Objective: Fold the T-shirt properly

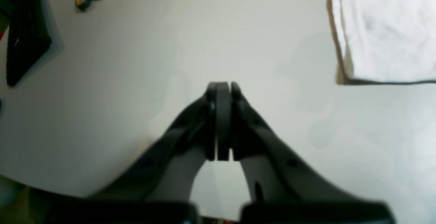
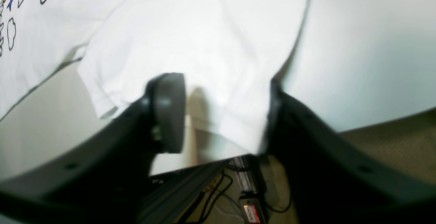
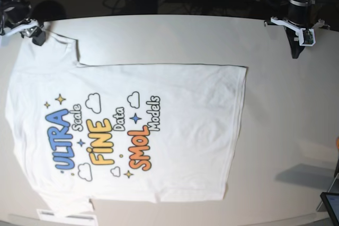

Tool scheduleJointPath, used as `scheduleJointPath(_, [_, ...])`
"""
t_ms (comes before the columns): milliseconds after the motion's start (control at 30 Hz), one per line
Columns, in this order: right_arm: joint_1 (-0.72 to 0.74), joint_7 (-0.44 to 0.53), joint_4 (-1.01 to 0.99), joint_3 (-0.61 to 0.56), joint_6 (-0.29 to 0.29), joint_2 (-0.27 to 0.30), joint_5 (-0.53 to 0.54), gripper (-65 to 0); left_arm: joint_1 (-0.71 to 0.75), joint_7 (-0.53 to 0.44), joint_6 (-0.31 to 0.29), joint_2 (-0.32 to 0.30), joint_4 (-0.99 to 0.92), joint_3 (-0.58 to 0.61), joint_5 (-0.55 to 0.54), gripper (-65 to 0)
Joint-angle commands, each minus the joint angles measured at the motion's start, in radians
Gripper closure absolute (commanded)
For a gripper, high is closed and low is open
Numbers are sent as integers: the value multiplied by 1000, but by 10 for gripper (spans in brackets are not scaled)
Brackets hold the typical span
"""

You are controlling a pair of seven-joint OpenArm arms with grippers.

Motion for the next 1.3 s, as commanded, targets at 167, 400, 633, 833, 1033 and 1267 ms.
scheduleJointPath(167, [-8, -2, 10, 1, 2, 8, 4, -23, 4, -16, 6, -10, 3, -8, -6, -3])
scheduleJointPath(400, [-8, -3, 10, 1, 2, 8, 4, -4, -96, 222, -87, -3, -2, -11, -174, -252])
scheduleJointPath(633, [-8, -2, 10, 1, 2, 10, 4, -3, -206, 454, -244, 10, -3, -59, -492, -506])
scheduleJointPath(833, [-8, -2, 11, -5, 2, 11, 4, -3, -280, 562, -244, 94, -54, -80, -541, -511])
scheduleJointPath(1033, [-8, -3, 16, -6, 2, 11, 4, -3, -367, 658, -244, 159, -166, -80, -540, -511])
scheduleJointPath(1267, [-9, -5, 16, -6, 2, 11, 4, -3, -430, 659, -244, 168, -206, -70, -540, -511])
